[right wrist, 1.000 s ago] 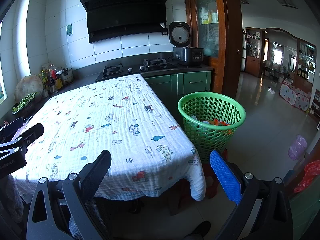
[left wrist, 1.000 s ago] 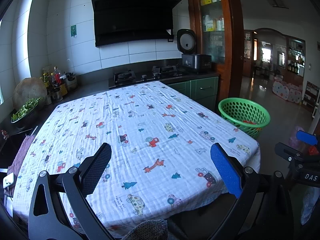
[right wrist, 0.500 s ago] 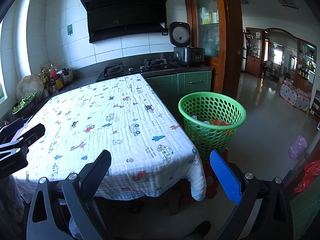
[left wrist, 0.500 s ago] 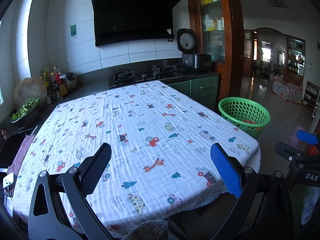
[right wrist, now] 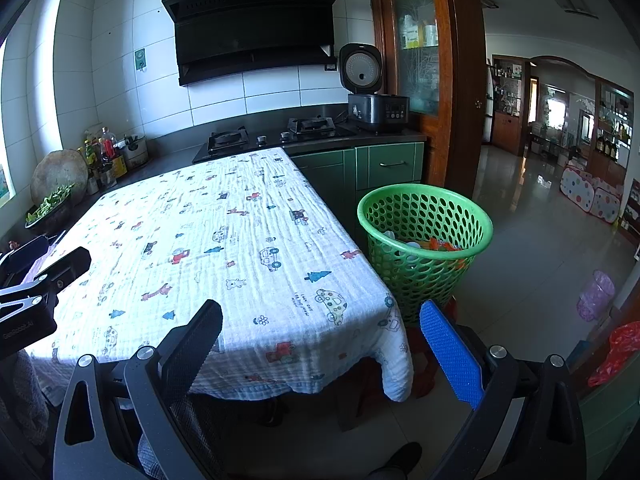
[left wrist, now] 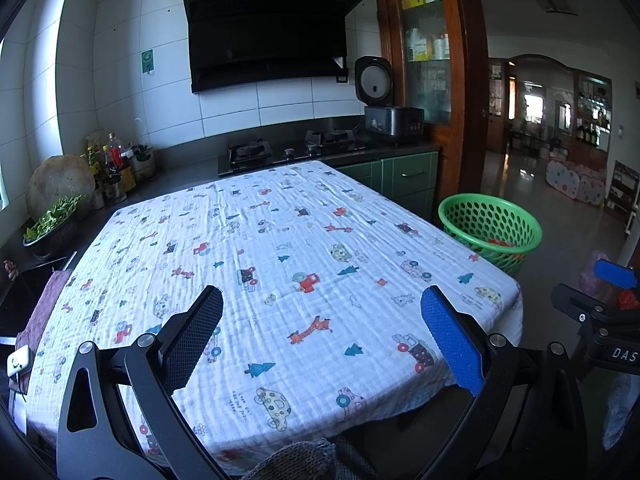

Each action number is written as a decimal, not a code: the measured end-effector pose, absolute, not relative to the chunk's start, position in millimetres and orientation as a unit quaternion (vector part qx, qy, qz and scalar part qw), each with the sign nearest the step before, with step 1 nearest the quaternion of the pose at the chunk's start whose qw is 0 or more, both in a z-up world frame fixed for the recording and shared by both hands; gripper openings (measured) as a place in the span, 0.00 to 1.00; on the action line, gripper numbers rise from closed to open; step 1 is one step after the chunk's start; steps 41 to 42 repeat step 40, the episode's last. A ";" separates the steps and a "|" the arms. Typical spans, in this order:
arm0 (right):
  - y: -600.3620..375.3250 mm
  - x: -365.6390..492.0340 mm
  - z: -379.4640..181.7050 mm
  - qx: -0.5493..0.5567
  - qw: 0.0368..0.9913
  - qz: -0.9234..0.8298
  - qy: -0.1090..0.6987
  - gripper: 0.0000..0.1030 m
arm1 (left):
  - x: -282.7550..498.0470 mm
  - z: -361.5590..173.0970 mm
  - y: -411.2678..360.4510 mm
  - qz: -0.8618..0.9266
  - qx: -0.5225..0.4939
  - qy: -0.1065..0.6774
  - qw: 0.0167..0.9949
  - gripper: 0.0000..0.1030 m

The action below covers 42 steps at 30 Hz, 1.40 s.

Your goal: Collect trash

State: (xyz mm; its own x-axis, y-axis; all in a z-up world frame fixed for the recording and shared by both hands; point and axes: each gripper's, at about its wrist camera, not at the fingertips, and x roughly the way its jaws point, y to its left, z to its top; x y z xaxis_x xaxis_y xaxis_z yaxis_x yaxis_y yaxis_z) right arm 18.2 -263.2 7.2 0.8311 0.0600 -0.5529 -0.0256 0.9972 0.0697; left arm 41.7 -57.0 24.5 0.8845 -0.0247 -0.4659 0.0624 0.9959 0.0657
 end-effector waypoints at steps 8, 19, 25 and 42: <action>-262.6 18.0 6.8 0.029 0.956 0.024 0.290 0.93 | 42.4 23.9 -57.4 -0.023 0.042 0.240 0.970 0.95; -262.5 18.5 6.6 0.028 0.956 0.024 0.290 0.93 | 44.6 24.6 -58.7 -0.025 0.043 0.241 0.969 0.95; -261.6 18.3 6.4 0.029 0.956 0.025 0.290 0.93 | 45.0 24.4 -57.7 -0.023 0.044 0.241 0.969 0.95; -260.7 19.8 5.4 0.028 0.956 0.026 0.291 0.93 | 44.8 23.8 -55.3 -0.029 0.042 0.247 0.968 0.95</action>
